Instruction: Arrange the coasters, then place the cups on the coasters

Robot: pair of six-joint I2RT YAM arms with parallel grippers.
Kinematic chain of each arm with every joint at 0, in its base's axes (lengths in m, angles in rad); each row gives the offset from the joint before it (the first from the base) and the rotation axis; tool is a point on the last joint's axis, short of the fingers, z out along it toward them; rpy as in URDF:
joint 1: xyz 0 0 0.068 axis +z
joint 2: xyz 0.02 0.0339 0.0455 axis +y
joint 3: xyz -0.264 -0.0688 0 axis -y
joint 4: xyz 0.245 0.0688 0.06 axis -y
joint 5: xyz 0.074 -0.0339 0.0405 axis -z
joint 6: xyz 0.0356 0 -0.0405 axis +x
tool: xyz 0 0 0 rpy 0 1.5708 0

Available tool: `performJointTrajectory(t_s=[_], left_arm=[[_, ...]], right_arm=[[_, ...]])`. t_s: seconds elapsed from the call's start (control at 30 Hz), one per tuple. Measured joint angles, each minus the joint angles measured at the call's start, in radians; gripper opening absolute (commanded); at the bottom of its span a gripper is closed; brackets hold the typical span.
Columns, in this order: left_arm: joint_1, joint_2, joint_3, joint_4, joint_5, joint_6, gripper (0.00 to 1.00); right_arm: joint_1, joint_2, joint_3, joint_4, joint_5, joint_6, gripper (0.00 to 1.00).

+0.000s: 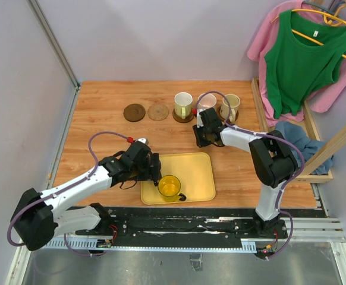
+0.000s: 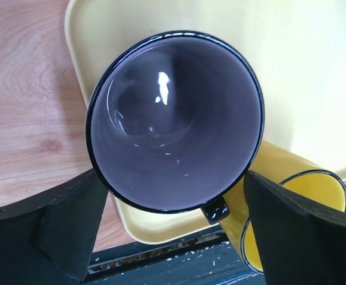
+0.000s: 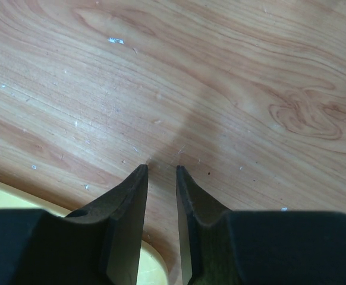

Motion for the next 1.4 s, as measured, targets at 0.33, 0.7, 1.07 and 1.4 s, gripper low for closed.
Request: performJointTrajectory(t_s=[0.33, 0.7, 1.07, 1.4], left_arm=[[-0.026, 0.017, -0.018, 0.001, -0.016, -0.027, 0.58], [-0.044, 0.032, -0.018, -0.002, -0.03, -0.034, 0.25], [-0.068, 0.036, -0.018, 0.006, -0.052, -0.013, 0.01], [-0.092, 0.039, 0.012, -0.029, -0.1, 0.033, 0.0]], right_arm=[[0.0, -0.001, -0.004, 0.008, -0.016, 0.011, 0.27], [0.0, -0.001, -0.004, 0.008, -0.027, 0.022, 0.28], [0.0, -0.007, -0.016, 0.016, -0.043, 0.026, 0.28], [0.003, -0.018, -0.03, 0.018, -0.051, 0.026, 0.27]])
